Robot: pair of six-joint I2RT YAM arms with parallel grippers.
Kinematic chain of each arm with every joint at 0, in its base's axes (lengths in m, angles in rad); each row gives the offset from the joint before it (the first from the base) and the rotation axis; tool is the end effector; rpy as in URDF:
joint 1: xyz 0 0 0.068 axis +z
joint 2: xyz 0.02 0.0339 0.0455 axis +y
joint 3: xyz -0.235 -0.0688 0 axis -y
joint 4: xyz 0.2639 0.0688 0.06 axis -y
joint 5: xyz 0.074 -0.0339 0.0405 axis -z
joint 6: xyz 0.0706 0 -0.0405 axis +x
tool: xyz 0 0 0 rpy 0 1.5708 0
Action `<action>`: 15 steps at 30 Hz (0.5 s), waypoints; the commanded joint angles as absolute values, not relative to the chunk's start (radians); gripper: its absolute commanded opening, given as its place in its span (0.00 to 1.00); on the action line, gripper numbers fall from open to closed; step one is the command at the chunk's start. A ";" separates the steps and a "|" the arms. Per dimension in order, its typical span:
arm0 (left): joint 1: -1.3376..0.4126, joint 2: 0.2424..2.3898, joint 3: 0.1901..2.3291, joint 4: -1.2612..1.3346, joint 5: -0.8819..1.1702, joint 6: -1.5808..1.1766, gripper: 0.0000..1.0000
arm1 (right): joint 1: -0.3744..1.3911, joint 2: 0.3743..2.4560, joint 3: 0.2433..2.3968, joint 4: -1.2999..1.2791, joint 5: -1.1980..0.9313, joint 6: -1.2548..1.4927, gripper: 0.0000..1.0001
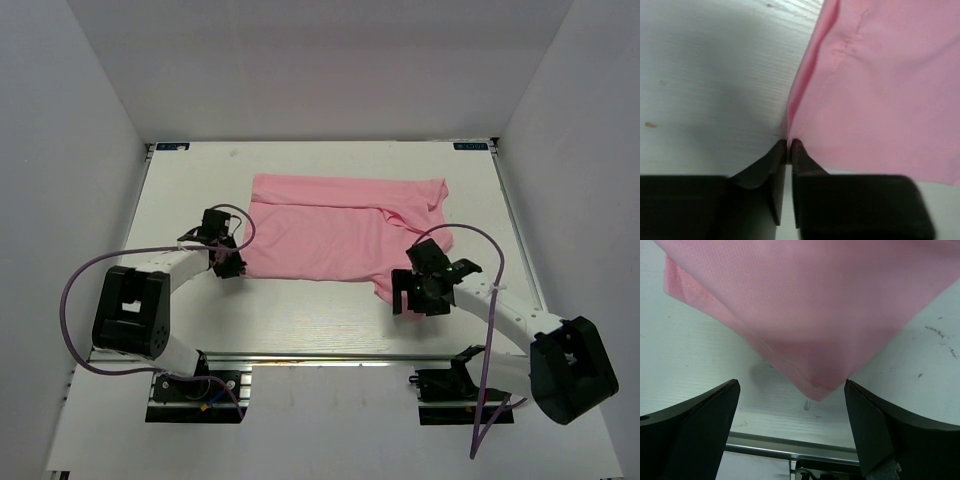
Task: Fold and stack the t-shirts
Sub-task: Grap the side of the flattened tshirt closest away from the robot with both arms
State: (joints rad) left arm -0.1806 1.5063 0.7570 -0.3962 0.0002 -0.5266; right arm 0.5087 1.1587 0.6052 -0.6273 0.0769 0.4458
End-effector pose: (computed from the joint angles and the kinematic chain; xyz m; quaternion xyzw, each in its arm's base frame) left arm 0.2937 -0.0536 0.0805 -0.1682 0.9629 -0.0732 0.1980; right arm 0.2095 0.1106 0.1076 -0.0234 0.9801 0.0554 0.1893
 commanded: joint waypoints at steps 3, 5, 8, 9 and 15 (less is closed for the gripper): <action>-0.196 1.526 0.690 -0.348 0.071 -0.511 0.00 | 0.532 1.216 0.598 -0.565 0.124 0.486 0.91; -0.196 1.526 0.681 -0.348 0.060 -0.511 0.00 | 0.538 1.232 0.595 -0.548 0.143 0.514 0.91; -0.196 1.517 0.681 -0.339 0.051 -0.502 0.00 | 0.535 1.235 0.578 -0.514 0.161 0.548 0.86; -0.196 1.517 0.681 -0.327 0.060 -0.502 0.00 | 0.537 1.238 0.571 -0.505 0.167 0.557 0.83; -0.206 1.508 0.690 -0.325 0.084 -0.502 0.00 | 0.532 1.273 0.552 -0.494 0.186 0.616 0.36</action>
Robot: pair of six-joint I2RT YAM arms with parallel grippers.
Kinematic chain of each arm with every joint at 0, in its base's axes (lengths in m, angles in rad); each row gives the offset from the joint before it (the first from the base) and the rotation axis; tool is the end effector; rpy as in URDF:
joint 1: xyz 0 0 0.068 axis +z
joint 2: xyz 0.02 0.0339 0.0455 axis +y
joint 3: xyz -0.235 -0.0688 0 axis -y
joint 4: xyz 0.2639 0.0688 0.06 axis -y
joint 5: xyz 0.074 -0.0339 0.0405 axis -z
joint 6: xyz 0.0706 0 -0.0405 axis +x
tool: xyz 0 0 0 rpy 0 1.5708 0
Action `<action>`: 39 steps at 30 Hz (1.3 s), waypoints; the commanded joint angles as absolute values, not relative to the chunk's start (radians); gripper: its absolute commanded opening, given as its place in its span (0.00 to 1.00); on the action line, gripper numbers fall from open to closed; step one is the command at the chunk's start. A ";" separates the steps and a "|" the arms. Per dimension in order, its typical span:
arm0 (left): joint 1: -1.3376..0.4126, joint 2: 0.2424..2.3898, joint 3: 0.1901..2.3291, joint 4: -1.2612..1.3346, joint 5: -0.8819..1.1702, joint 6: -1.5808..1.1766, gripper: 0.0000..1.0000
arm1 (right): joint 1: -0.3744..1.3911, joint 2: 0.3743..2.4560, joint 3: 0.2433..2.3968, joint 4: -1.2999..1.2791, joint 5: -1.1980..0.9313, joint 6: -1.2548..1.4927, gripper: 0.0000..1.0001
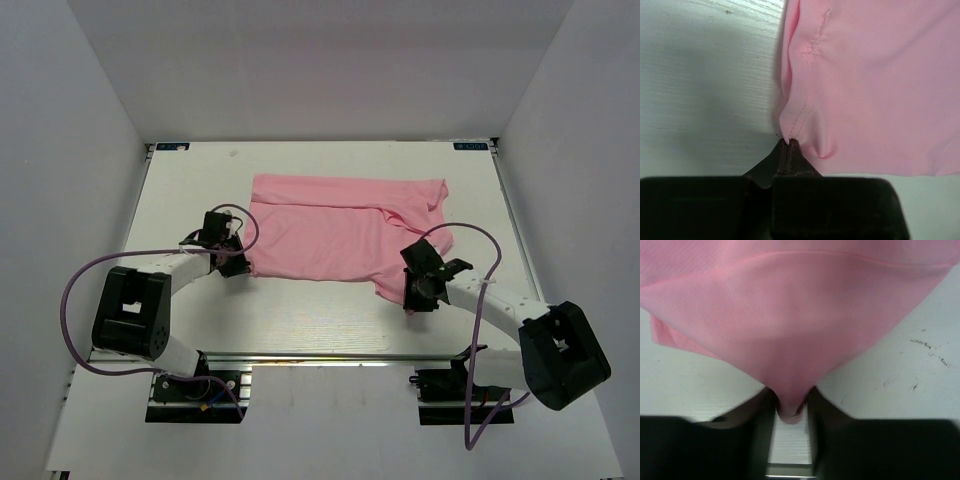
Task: Fold and stack the t-shirts
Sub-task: Grap the side of the flattened tshirt closest away from the robot with both arms, then fold the other side of the tshirt into a rectangle
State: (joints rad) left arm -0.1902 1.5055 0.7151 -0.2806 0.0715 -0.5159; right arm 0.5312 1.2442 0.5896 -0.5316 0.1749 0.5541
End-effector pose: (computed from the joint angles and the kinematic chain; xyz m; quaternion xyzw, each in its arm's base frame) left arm 0.2958 -0.0621 0.0759 -0.1483 0.9569 -0.1180 0.2199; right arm 0.2169 0.1132 0.0900 0.0279 0.9776 0.0249 0.2073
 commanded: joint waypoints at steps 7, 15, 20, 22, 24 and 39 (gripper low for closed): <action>-0.206 1.466 0.709 -0.325 0.138 -0.492 0.00 | 0.529 1.244 0.594 -0.574 0.182 0.626 0.00; -0.196 1.437 0.794 -0.341 0.222 -0.492 0.00 | 0.519 1.224 0.774 -0.608 0.146 0.523 0.00; -0.179 1.540 0.885 -0.347 0.265 -0.522 0.00 | 0.476 1.333 0.865 -0.571 0.097 0.505 0.00; -0.179 1.571 0.940 -0.357 0.276 -0.522 0.00 | 0.457 1.365 0.908 -0.557 0.094 0.486 0.00; -0.179 1.603 0.986 -0.357 0.285 -0.522 0.00 | 0.420 1.390 0.949 -0.554 0.071 0.483 0.00; -0.120 1.724 1.173 -0.351 0.224 -0.543 0.00 | 0.195 1.525 1.143 -0.557 -0.017 0.368 0.00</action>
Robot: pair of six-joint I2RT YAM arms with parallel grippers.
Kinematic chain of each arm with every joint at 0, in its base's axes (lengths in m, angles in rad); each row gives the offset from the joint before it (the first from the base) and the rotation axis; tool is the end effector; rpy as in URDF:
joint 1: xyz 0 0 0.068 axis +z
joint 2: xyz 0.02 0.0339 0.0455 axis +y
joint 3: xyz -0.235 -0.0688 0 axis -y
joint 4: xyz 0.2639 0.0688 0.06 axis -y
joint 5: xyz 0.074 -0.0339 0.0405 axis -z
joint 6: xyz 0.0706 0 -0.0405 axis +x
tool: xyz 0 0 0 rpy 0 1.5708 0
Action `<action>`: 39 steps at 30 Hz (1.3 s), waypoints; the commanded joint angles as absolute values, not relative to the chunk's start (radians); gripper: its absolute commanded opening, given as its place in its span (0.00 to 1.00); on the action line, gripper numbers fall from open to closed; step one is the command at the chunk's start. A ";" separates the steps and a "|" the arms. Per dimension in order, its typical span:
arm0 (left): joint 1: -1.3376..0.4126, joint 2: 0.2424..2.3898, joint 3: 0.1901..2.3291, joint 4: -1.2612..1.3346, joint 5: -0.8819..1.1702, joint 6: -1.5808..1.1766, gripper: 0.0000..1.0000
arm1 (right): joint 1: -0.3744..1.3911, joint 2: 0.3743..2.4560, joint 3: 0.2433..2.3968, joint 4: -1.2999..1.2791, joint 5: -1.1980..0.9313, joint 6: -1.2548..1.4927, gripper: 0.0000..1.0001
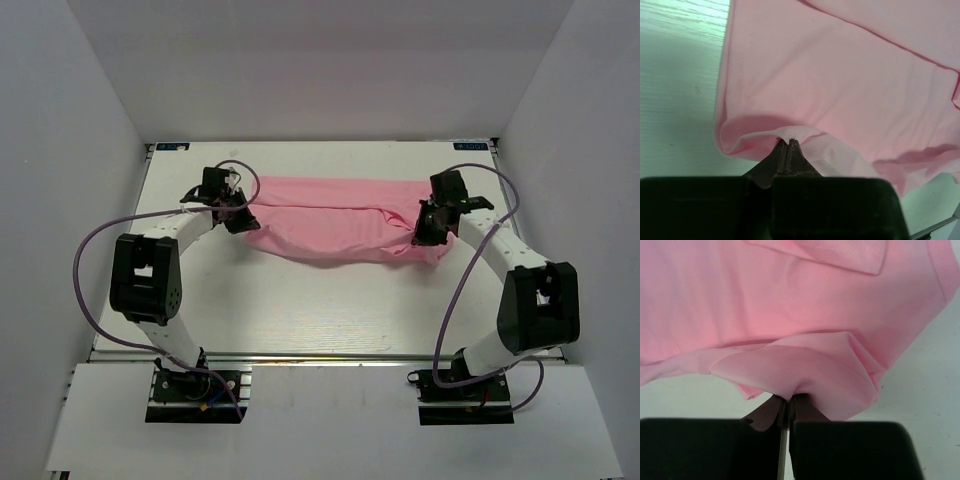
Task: Fold and stack the t-shirts
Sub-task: Fold the other side of the tshirt into a rectangle
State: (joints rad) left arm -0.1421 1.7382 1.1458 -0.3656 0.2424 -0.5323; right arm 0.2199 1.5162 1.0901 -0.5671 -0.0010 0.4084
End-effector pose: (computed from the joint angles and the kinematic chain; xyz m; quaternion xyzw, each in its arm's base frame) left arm 0.3872 -0.0725 0.1310 -0.1477 0.9355 -0.2078 0.2444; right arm 0.3428 0.0767 0.1726 0.0901 0.9543 0.0885 0.2707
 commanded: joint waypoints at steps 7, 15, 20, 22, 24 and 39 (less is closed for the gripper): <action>-0.101 1.781 1.288 -0.351 0.235 -0.543 0.00 | 0.152 1.561 1.204 -0.477 -0.071 0.289 0.00; -0.092 1.861 1.396 -0.390 0.198 -0.522 0.00 | 0.123 1.683 1.341 -0.483 -0.104 0.259 0.00; -0.092 1.881 1.405 -0.379 0.198 -0.512 0.00 | 0.115 1.764 1.433 -0.503 -0.140 0.151 0.00; -0.092 1.902 1.416 -0.370 0.198 -0.512 0.00 | 0.110 1.812 1.489 -0.524 -0.159 0.100 0.00; -0.092 1.916 1.439 -0.359 0.207 -0.512 0.00 | 0.110 1.845 1.535 -0.529 -0.175 0.065 0.00; -0.092 2.065 1.563 -0.359 0.143 -0.534 0.00 | 0.081 2.158 1.824 -0.609 -0.206 -0.035 0.00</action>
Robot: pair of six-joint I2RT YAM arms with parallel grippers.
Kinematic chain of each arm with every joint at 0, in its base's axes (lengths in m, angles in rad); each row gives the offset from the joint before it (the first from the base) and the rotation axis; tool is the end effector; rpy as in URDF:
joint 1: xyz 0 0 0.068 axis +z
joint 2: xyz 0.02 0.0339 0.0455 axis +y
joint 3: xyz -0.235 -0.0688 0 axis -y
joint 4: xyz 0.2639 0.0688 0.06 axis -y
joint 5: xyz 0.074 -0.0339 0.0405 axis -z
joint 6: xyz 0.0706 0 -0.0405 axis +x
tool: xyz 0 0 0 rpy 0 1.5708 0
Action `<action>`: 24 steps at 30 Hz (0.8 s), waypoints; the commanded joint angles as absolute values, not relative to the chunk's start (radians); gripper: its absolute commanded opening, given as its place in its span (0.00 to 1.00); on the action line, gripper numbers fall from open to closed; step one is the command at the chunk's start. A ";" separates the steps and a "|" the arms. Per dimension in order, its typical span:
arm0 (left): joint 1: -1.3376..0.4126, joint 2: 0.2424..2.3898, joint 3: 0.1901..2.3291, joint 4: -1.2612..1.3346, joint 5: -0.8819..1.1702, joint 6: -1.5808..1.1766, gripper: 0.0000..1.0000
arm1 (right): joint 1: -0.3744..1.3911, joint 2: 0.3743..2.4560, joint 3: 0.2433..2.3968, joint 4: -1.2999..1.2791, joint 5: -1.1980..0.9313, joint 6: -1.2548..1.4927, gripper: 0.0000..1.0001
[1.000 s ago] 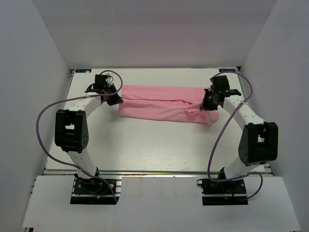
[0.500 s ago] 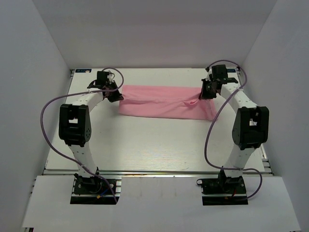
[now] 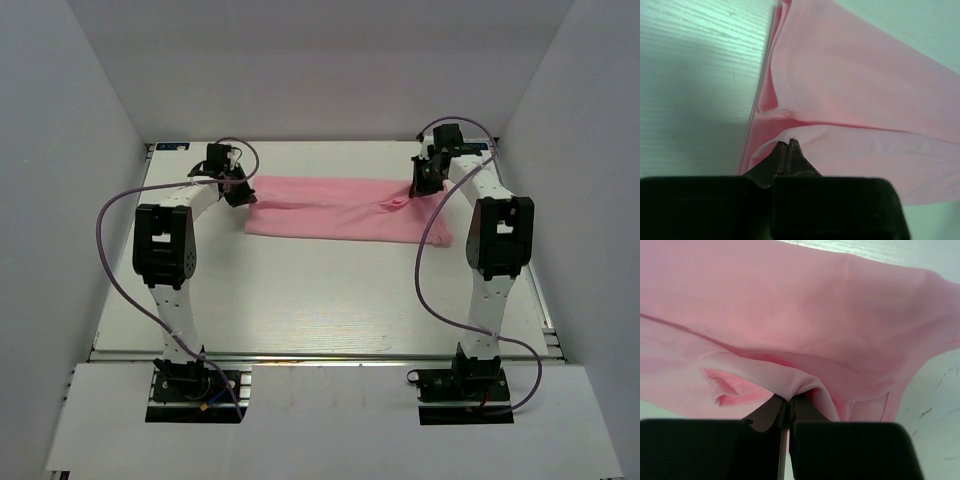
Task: Fold and stack the t-shirts
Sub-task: Fold the other side of the tshirt into a rectangle
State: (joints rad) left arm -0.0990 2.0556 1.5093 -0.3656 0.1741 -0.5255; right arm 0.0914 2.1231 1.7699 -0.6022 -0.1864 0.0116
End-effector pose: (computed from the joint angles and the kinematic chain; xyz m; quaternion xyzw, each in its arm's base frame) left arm 0.4705 -0.0590 0.1221 -0.1720 0.9272 -0.1773 0.2814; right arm 0.4912 0.0582 0.1615 -0.0660 0.9470 0.1041 0.2966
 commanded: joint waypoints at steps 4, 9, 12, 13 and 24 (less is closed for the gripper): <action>-0.092 2.111 1.630 -0.397 0.143 -0.534 0.48 | 0.072 2.250 1.978 -0.656 -0.190 -0.083 0.23; -0.092 2.073 1.640 -0.397 0.095 -0.543 1.00 | 0.066 2.258 2.029 -0.646 -0.239 -0.043 0.86; -0.092 2.024 1.640 -0.408 0.060 -0.543 1.00 | 0.057 2.200 1.993 -0.612 -0.290 -0.018 0.90; -0.092 2.011 1.640 -0.408 0.060 -0.531 1.00 | 0.057 2.189 1.968 -0.614 -0.314 -0.014 0.90; -0.138 1.982 1.634 -0.358 0.175 -0.440 1.00 | 0.060 2.016 1.631 -0.468 -0.413 0.086 0.90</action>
State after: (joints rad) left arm -0.1154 2.0434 1.6306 -0.4007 0.1009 -0.4786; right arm 0.0601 2.0251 1.6691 -0.5388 -0.3618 0.0471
